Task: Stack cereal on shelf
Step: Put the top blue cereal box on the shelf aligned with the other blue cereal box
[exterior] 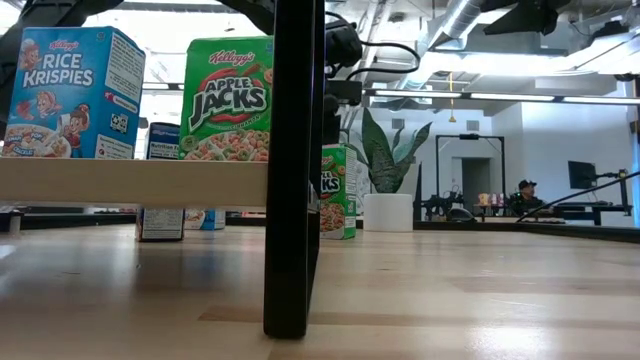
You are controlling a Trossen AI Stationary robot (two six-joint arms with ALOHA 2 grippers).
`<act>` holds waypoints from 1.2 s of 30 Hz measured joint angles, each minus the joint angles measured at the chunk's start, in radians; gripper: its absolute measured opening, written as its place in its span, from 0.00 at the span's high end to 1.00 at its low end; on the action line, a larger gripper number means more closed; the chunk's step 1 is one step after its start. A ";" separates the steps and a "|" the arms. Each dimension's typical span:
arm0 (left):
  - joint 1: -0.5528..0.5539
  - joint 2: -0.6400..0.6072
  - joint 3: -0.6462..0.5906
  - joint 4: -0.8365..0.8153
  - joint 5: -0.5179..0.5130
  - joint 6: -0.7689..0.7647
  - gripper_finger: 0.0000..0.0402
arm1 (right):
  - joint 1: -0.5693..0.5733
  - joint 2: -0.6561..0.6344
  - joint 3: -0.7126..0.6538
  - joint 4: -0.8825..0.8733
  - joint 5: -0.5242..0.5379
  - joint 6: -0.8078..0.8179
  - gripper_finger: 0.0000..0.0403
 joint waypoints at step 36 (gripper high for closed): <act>-0.005 0.001 0.299 -0.232 -0.058 -0.096 0.25 | 0.000 0.000 0.000 -0.010 0.000 -0.001 0.20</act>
